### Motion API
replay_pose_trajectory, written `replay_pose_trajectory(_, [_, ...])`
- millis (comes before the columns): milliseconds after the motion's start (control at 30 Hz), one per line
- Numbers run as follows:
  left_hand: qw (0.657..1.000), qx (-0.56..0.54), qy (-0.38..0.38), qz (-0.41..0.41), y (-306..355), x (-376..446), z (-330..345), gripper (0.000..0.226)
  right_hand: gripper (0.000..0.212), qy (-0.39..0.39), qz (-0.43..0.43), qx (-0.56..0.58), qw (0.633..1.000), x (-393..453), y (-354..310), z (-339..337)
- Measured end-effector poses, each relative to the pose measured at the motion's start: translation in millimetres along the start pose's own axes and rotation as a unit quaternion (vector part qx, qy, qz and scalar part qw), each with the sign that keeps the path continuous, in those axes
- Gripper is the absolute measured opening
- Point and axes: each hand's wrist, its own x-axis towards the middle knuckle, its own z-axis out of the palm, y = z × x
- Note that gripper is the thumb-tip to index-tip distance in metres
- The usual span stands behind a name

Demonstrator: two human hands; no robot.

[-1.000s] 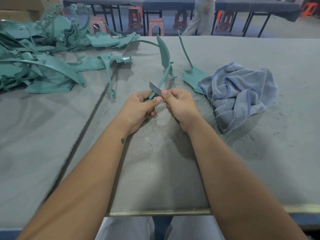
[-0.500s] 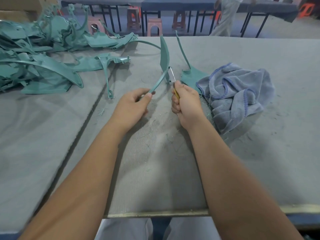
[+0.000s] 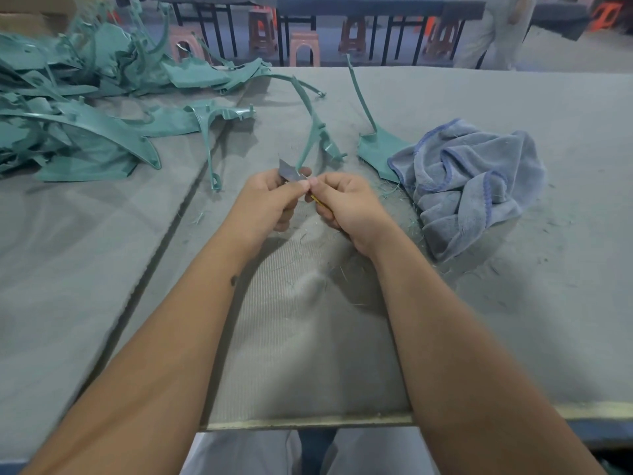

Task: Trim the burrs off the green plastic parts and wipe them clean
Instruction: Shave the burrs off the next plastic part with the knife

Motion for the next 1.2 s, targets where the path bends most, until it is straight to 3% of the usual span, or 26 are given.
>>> replay_pose_trajectory(600, [0.991, 0.136, 0.001, -0.007, -2.1, -3.2, -25.0, 0.025, 0.031, 0.136, 0.041, 0.089, 0.986, 10.4, 5.1, -9.1])
replay_pose_trajectory(700, [0.989, 0.150, -0.017, -0.002, -2.2, -6.2, -35.8, 0.020, 0.029, 0.187, 0.056, 0.227, 0.954, 10.8, 3.5, -15.2])
replay_pose_trajectory(800, [0.977, 0.212, 0.004, 0.008, -3.8, -7.9, -39.5, 0.016, 0.027, 0.180, 0.047, 0.315, 0.931, 10.2, 1.6, -22.0])
replay_pose_trajectory(933, [0.947, 0.319, -0.005, 0.026, -7.7, -3.3, -28.4, 0.033, 0.025, 0.101, 0.043, 0.157, 0.981, 5.8, 1.5, -15.6])
replay_pose_trajectory(1033, [0.919, 0.389, 0.006, 0.065, -9.0, -0.1, -17.1, 0.037, 0.030, 0.061, 0.030, 0.064, 0.996, 4.6, 1.2, -11.5])
replay_pose_trajectory(1200, [0.903, 0.422, 0.029, 0.078, -10.3, 7.9, -5.4, 0.017, 0.031, 0.032, 0.029, 0.029, 0.999, 5.5, 1.6, -9.4])
